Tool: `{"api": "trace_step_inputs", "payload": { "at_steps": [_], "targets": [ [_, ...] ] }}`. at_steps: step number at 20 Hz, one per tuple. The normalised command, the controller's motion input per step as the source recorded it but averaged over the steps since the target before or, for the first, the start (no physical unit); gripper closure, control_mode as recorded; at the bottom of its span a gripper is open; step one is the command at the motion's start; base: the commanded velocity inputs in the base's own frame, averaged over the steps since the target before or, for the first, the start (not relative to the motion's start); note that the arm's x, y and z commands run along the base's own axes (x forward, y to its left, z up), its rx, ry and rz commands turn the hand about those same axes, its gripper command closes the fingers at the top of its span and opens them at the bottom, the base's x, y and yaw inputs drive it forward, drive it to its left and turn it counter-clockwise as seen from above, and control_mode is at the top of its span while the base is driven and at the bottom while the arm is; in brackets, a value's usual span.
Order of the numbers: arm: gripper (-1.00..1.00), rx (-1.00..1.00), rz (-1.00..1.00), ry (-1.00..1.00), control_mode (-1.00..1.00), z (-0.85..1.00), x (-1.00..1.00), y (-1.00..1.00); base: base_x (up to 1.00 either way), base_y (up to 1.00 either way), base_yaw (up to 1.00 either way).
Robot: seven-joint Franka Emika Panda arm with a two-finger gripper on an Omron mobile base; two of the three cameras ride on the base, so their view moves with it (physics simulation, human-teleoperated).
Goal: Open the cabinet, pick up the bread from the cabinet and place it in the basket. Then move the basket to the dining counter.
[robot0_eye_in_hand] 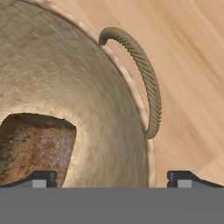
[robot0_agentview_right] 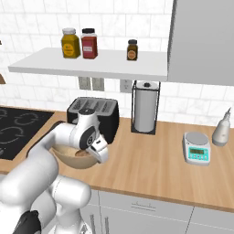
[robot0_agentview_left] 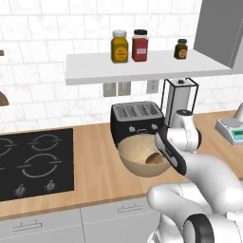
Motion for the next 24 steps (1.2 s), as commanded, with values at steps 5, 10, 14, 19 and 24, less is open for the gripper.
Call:
{"api": "trace_step_inputs", "payload": {
  "at_steps": [5,10,14,19,24],
  "targets": [
    [1.00,0.00,0.00,0.00,-1.00,-0.11,0.00,0.07,0.00,0.00,0.00],
    [1.00,0.00,0.00,0.00,-1.00,-0.06,0.00,0.08,0.00,0.00,0.00],
    [1.00,0.00,0.00,0.00,-1.00,-0.02,0.00,0.03,0.00,0.00,0.00],
    [1.00,0.00,0.00,0.00,-1.00,0.07,-0.05,0.03,0.00,0.00,0.00],
    [1.00,0.00,0.00,-0.04,-1.00,0.45,-0.35,0.12,0.00,0.00,0.00]
  ]
}}
